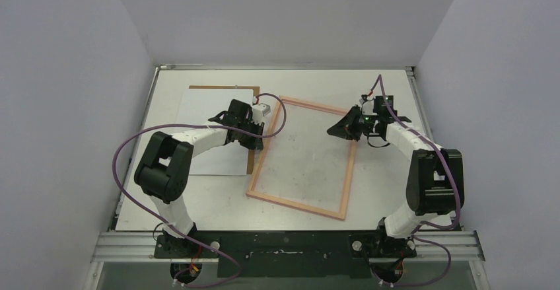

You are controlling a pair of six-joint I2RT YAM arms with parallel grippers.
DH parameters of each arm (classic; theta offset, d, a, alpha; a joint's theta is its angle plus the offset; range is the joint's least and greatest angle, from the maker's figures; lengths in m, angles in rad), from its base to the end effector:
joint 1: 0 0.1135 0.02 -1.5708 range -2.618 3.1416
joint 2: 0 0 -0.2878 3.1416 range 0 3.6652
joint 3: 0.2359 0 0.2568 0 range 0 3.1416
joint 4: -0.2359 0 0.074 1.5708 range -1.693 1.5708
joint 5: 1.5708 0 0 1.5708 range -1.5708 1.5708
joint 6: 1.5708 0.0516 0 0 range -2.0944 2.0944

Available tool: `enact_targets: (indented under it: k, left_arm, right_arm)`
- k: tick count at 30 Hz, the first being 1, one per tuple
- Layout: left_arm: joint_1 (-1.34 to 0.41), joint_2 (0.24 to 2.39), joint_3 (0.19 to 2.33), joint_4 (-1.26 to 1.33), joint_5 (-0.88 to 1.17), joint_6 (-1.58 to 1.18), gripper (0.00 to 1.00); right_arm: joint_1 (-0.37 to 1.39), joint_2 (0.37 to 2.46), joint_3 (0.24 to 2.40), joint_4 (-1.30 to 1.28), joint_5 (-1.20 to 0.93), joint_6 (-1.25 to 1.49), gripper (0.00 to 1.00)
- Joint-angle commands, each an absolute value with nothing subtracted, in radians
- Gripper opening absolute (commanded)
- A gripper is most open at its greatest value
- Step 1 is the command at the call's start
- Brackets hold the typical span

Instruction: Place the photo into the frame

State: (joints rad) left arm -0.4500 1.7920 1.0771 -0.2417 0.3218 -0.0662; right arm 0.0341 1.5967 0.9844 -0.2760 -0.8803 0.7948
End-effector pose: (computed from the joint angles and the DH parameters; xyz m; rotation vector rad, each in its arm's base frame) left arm 0.3368 -0.1808 0.1755 0.6182 2.4902 -0.6095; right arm 0.3321 0.0511 0.2239 0.5394 2.4743 1.4339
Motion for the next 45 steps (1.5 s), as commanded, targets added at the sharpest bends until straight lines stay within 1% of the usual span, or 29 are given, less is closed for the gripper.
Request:
enact_targets:
  k: [1,10,23,24,26,30,31,33,45]
  left_arm:
    - [-0.448,1.784,1.060,-0.259,0.322,-0.060,0.06]
    - [-0.446,1.780,1.059,-0.261,0.327,-0.063,0.06]
    - [-0.446,1.777,1.061,-0.256,0.339,-0.067,0.06]
    - [-0.446,1.774,1.065,-0.257,0.337,-0.067,0.10]
    - [-0.446,1.764,1.075,-0.260,0.319,-0.067,0.22]
    - [-0.443,1.742,1.104,-0.225,0.280,-0.067,0.49]
    - [-0.443,1.747,1.123,-0.227,0.276,-0.066,0.52]
    - [-0.444,1.771,1.187,-0.238,0.266,-0.067,0.54]
    - [-0.452,1.997,1.511,-0.283,0.213,-0.094,0.58]
  right_arm:
    - [0.041,1.579,0.958,-0.260,-0.871,0.771,0.05]
    - [0.039,1.666,0.937,-0.300,-0.808,0.685,0.05]
    - [0.034,1.725,0.919,-0.323,-0.750,0.631,0.05]
    - [0.034,1.730,0.922,-0.330,-0.742,0.623,0.05]
    - [0.033,1.736,0.926,-0.333,-0.732,0.617,0.05]
    - [0.034,1.738,0.937,-0.347,-0.718,0.600,0.05]
    - [0.034,1.738,0.941,-0.353,-0.712,0.596,0.05]
    - [0.034,1.738,0.946,-0.360,-0.707,0.588,0.05]
    - [0.041,1.709,0.959,-0.339,-0.735,0.580,0.05]
